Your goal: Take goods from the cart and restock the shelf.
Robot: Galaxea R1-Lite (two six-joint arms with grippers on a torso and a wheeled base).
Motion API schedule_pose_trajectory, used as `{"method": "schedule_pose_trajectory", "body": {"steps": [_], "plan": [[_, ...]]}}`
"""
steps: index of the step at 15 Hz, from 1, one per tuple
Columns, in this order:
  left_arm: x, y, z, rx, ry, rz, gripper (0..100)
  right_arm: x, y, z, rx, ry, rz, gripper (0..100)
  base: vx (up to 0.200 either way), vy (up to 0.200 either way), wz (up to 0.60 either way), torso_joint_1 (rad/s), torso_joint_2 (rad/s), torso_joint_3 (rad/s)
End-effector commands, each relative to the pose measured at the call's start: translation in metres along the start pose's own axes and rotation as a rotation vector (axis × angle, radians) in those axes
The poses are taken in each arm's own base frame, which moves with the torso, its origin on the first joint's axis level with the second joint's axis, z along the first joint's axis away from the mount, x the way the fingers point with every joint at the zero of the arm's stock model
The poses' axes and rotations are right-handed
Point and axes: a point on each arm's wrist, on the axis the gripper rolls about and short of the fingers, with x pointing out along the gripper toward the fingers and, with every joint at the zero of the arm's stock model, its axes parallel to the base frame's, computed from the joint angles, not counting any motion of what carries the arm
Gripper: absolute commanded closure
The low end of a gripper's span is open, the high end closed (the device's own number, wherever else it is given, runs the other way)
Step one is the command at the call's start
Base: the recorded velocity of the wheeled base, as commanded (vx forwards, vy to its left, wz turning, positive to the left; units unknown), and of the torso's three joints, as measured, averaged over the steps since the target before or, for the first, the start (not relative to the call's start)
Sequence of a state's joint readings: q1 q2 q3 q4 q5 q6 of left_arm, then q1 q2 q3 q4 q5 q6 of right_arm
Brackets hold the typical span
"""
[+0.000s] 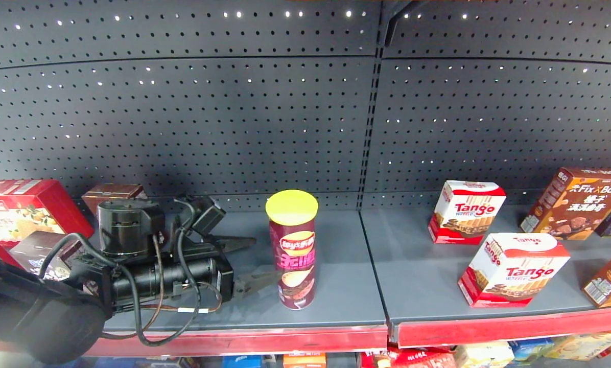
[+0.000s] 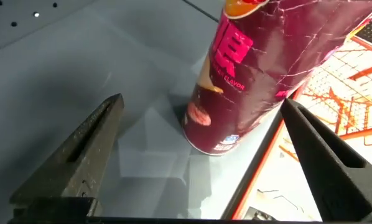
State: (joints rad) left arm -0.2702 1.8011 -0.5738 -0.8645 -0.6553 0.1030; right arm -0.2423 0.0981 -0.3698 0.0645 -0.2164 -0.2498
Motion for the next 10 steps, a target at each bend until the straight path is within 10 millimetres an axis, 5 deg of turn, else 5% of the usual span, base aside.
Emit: {"method": "schedule_pose_trajectory", "body": {"steps": [1, 6, 10], "plan": [[-0.004, -0.002, -0.001, -0.002, 0.000, 0.000, 0, 0.000, 0.000, 0.001, 0.000, -0.001, 0.000, 100, 0.000, 0.000, 0.00, 0.000, 0.00, 0.000], [-0.035, -0.026, 0.027, 0.079, -0.103, 0.014, 0, 0.000, 0.000, 0.002, 0.008, -0.005, 0.003, 100, 0.000, 0.000, 0.00, 0.000, 0.00, 0.000], [-0.085, -0.052, 0.055, 0.134, -0.256, 0.306, 0, 0.001, 0.001, -0.003, 0.005, 0.011, 0.006, 100, 0.000, 0.000, 0.00, 0.000, 0.00, 0.000]]}}
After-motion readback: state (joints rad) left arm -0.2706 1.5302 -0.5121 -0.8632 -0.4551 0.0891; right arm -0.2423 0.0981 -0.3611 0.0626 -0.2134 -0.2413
